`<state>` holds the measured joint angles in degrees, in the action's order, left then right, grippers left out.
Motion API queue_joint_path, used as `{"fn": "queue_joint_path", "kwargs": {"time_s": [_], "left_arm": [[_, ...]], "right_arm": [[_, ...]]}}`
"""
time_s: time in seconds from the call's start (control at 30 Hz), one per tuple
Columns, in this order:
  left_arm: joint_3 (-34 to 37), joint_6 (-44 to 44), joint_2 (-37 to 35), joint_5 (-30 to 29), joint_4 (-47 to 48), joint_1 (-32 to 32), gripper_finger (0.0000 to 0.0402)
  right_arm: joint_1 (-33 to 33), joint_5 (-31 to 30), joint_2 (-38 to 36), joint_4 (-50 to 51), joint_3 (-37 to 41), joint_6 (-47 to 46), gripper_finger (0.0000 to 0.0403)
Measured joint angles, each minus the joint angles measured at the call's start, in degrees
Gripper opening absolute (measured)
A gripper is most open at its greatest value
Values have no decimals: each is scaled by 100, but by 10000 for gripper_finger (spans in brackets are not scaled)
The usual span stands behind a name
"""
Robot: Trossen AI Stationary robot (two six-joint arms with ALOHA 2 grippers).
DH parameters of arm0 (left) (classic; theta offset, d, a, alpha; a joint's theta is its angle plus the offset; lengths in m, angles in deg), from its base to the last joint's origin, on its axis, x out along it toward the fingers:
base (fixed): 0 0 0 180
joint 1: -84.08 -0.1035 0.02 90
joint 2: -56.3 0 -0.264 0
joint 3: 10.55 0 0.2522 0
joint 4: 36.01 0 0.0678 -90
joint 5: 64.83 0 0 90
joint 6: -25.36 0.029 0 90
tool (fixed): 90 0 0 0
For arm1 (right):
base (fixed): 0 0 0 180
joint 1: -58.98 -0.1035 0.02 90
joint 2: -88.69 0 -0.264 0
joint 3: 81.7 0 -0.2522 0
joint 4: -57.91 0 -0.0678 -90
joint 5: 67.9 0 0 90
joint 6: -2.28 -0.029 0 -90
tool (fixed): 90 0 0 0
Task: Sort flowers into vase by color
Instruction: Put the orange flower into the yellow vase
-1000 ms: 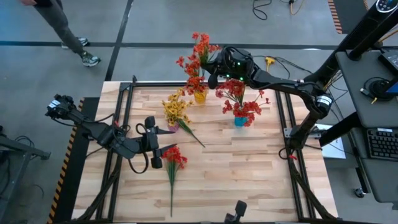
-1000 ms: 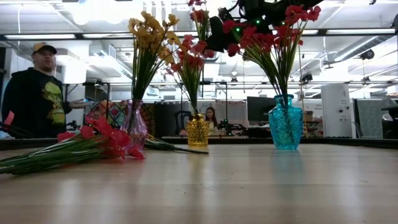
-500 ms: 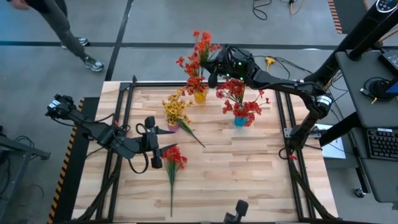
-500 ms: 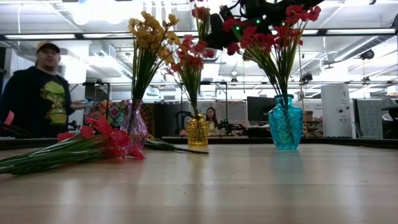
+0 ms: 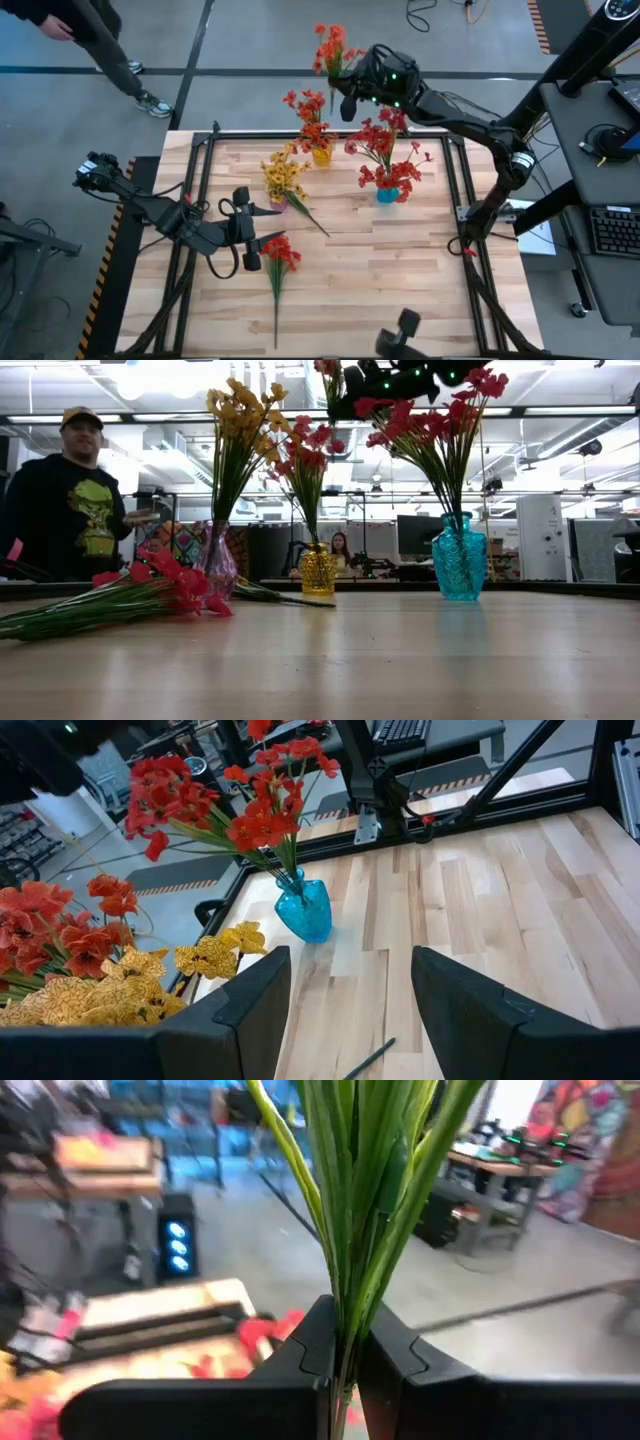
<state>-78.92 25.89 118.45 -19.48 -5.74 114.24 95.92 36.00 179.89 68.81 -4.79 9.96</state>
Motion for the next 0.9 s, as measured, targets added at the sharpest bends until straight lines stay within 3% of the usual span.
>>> {"fn": "queue_joint_path", "kwargs": {"time_s": [0.17,0.23,0.47,0.9], "left_arm": [[0,0,0,0,46,0,191],[0,0,0,0,51,0,191],[11,0,0,0,62,2,191],[76,42,0,-278,66,0,191]], "right_arm": [[98,-939,-2,1282,-699,548,18],[183,-1052,-4,1778,-820,679,18],[934,246,-2,1942,-430,457,18],[1822,2027,-76,23,808,-427,18]]}}
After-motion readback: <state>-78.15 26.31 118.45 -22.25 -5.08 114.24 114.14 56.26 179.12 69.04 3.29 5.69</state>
